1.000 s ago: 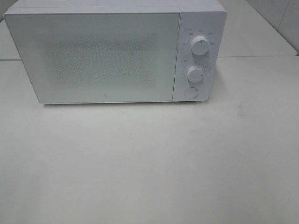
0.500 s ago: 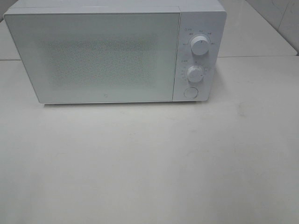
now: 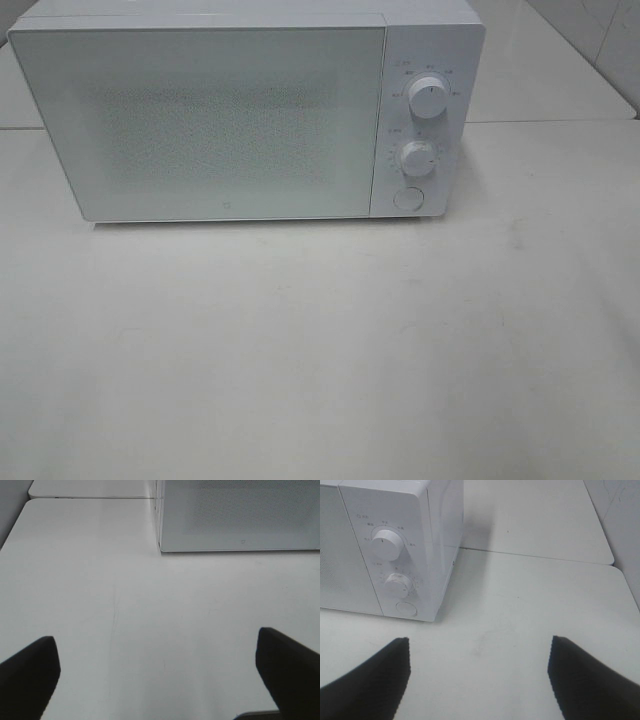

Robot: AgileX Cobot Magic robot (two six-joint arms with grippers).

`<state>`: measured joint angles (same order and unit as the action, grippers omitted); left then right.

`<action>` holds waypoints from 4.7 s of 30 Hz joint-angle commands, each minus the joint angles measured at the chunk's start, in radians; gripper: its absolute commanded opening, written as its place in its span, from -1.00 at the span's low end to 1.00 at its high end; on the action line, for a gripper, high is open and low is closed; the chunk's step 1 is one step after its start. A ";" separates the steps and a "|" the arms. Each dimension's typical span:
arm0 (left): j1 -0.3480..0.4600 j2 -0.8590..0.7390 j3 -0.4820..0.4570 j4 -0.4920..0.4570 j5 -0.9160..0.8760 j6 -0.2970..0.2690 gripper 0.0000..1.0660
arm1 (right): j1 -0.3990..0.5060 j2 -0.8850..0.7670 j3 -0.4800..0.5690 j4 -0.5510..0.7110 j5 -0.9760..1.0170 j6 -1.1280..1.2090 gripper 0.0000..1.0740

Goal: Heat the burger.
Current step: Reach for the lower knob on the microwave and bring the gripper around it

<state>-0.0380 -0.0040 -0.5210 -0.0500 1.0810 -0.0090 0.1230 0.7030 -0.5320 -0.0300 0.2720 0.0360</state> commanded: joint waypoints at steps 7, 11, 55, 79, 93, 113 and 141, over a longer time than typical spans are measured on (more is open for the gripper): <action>-0.001 -0.017 0.005 -0.004 -0.008 0.001 0.87 | -0.006 0.168 -0.009 -0.002 -0.225 0.005 0.38; -0.001 -0.017 0.005 -0.004 -0.008 0.001 0.87 | -0.006 0.257 0.000 -0.002 -0.354 0.006 0.38; -0.001 -0.017 0.005 -0.004 -0.008 0.001 0.87 | 0.586 0.857 0.242 0.872 -1.545 -0.410 0.41; -0.001 -0.017 0.005 -0.004 -0.008 0.001 0.87 | 0.622 1.118 0.025 0.887 -1.629 -0.357 0.42; -0.001 -0.017 0.005 -0.004 -0.008 0.001 0.87 | 0.617 1.224 -0.098 0.876 -1.650 -0.355 0.42; -0.001 -0.017 0.005 -0.004 -0.008 0.001 0.87 | 0.564 1.338 -0.234 0.890 -1.618 -0.315 0.42; -0.001 -0.017 0.005 -0.004 -0.008 0.001 0.87 | 0.519 1.381 -0.292 0.919 -1.638 -0.340 0.39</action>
<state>-0.0380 -0.0040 -0.5210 -0.0500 1.0810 -0.0070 0.6520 2.0840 -0.8080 0.9000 -1.2090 -0.2970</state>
